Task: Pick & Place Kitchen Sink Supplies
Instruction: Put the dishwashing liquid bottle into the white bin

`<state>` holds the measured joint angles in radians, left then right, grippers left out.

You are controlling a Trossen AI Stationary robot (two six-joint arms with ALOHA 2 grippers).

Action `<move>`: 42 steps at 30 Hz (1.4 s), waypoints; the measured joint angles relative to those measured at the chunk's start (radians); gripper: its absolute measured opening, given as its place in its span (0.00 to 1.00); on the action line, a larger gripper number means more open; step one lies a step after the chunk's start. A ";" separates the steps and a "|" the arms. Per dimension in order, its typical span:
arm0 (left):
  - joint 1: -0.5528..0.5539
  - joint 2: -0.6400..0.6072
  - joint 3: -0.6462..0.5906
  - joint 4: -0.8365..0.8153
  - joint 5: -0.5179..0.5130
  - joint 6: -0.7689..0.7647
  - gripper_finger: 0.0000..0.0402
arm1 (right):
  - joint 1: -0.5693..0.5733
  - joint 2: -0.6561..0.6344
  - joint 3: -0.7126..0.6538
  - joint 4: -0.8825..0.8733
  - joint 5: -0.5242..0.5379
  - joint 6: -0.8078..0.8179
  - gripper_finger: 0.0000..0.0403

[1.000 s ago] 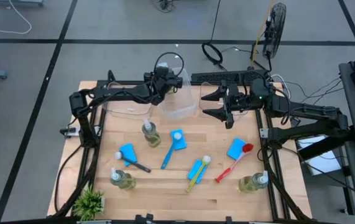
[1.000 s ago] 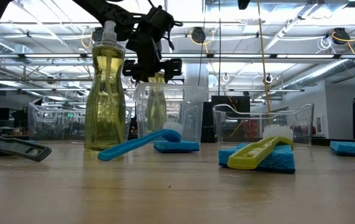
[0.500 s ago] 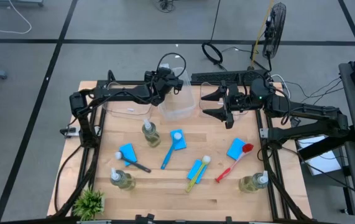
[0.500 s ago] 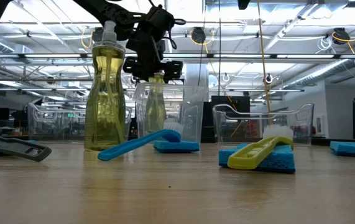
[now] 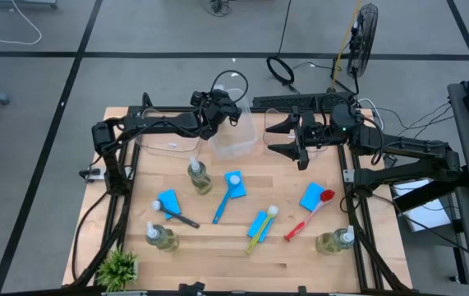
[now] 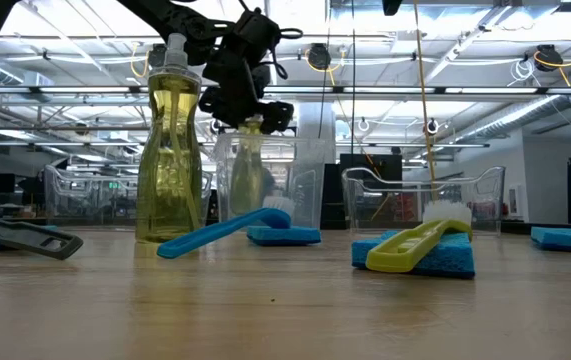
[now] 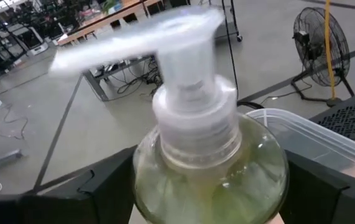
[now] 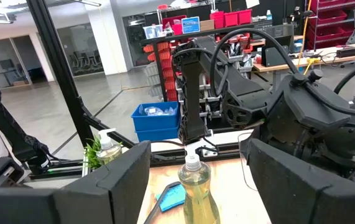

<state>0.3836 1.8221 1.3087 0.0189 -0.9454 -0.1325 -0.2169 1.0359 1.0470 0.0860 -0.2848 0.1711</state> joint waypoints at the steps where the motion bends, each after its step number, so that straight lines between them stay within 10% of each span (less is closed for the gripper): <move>1: 0.000 0.000 0.000 0.000 0.000 0.000 0.80 | 0.000 0.000 0.000 0.000 0.000 0.000 0.63; 42: -0.048 -0.002 -0.001 0.064 -0.155 0.372 0.86 | 0.000 0.000 0.000 0.001 0.000 0.000 0.63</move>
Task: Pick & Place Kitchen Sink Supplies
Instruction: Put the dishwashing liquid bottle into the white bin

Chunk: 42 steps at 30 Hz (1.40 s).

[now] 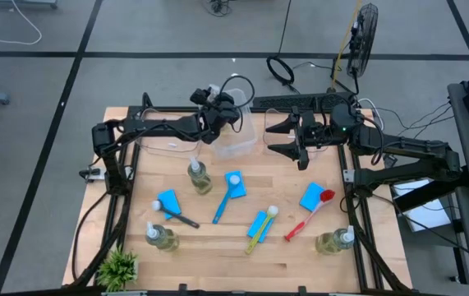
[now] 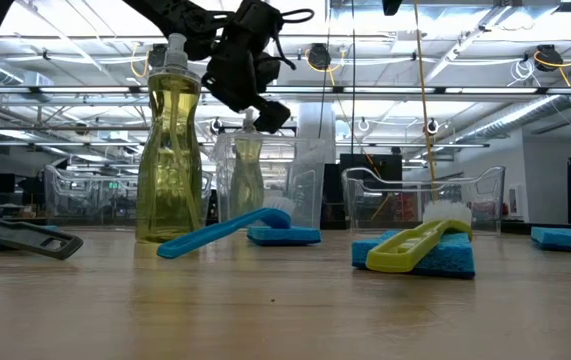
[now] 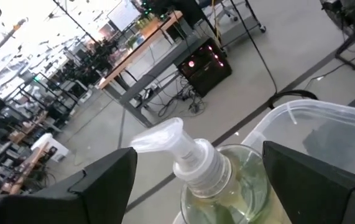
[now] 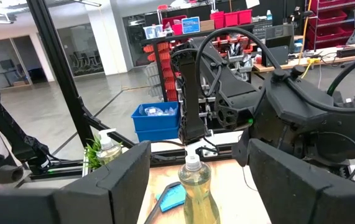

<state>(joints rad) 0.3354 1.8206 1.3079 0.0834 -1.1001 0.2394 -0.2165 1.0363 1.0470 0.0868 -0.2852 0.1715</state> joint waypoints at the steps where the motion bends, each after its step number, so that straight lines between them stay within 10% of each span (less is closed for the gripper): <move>1: -0.002 0.000 0.000 0.000 -0.011 0.007 0.86 | 0.000 0.000 0.000 0.000 0.000 0.000 0.63; 42: -0.165 -0.252 0.001 0.130 -0.156 0.211 0.86 | 0.000 0.000 0.000 -0.001 -0.001 0.000 0.63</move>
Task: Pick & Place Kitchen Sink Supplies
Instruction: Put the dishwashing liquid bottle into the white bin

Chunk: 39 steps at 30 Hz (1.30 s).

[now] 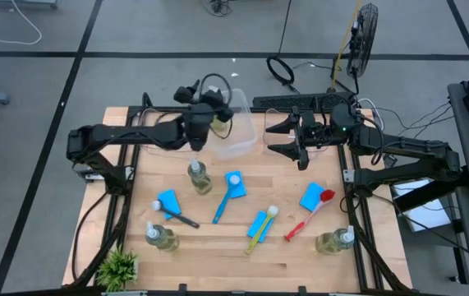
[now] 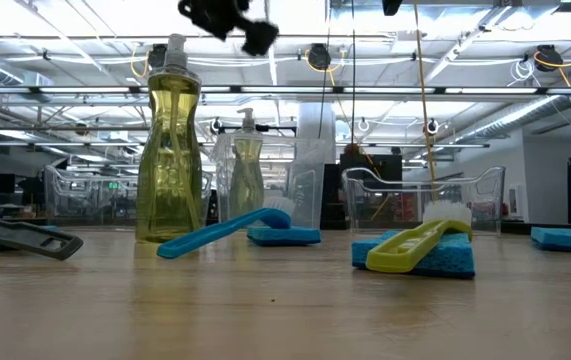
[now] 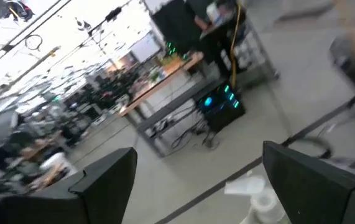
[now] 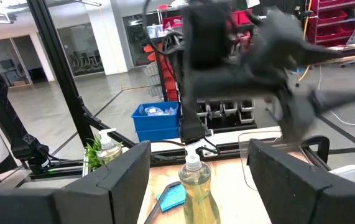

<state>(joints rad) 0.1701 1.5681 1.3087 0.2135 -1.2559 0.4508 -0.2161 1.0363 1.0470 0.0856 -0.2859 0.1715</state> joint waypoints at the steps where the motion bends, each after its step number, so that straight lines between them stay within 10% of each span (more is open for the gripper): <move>1: -0.017 -0.016 0.000 0.019 0.002 0.000 0.86 | 0.000 0.000 0.000 0.000 0.000 0.000 0.63; 17: -0.377 -0.250 0.000 -0.130 0.186 -0.200 0.86 | 0.000 0.000 0.000 -0.017 0.000 -0.003 0.63; 39: -0.689 -0.327 0.000 -0.944 0.341 -1.130 0.86 | 0.000 0.000 0.000 -0.069 -0.003 -0.030 0.63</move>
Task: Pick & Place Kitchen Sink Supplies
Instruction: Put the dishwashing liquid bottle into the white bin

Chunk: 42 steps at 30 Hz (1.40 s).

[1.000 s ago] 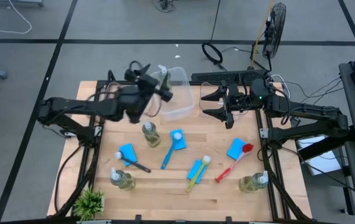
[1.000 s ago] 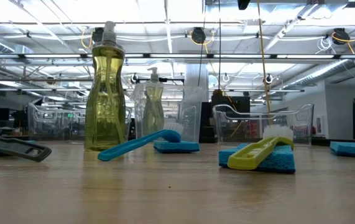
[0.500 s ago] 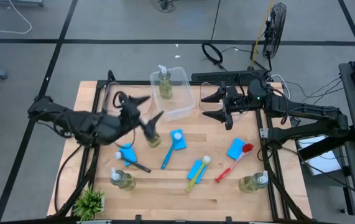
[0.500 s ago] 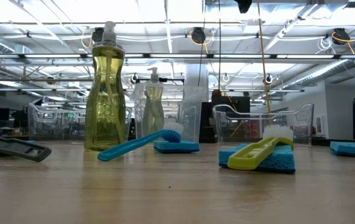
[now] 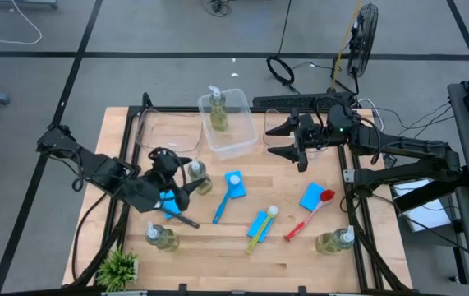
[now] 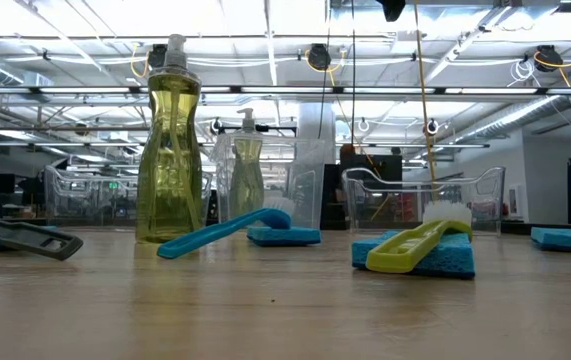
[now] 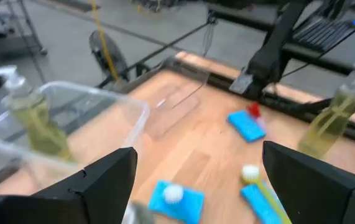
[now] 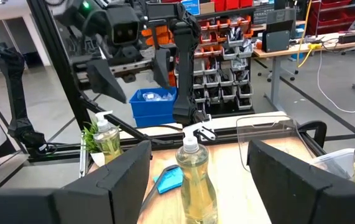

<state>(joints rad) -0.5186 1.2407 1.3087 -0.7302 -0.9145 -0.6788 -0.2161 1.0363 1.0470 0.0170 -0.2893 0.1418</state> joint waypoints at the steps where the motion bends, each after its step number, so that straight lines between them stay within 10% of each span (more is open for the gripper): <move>1: -0.002 0.000 0.000 -0.026 -0.003 -0.021 0.86 | 0.000 0.000 0.000 0.000 0.000 0.001 0.63; 13: -0.002 0.000 -0.015 -0.375 0.020 -0.398 0.86 | 0.000 0.000 0.000 0.000 0.000 0.002 0.63; 42: 0.126 0.160 -0.102 -0.301 -0.007 -0.357 0.86 | 0.000 0.000 0.000 0.001 0.000 -0.005 0.63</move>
<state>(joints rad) -0.3927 1.4004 1.2064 -1.0311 -0.9218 -1.0355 -0.2161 1.0363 1.0470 0.0177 -0.2897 0.1371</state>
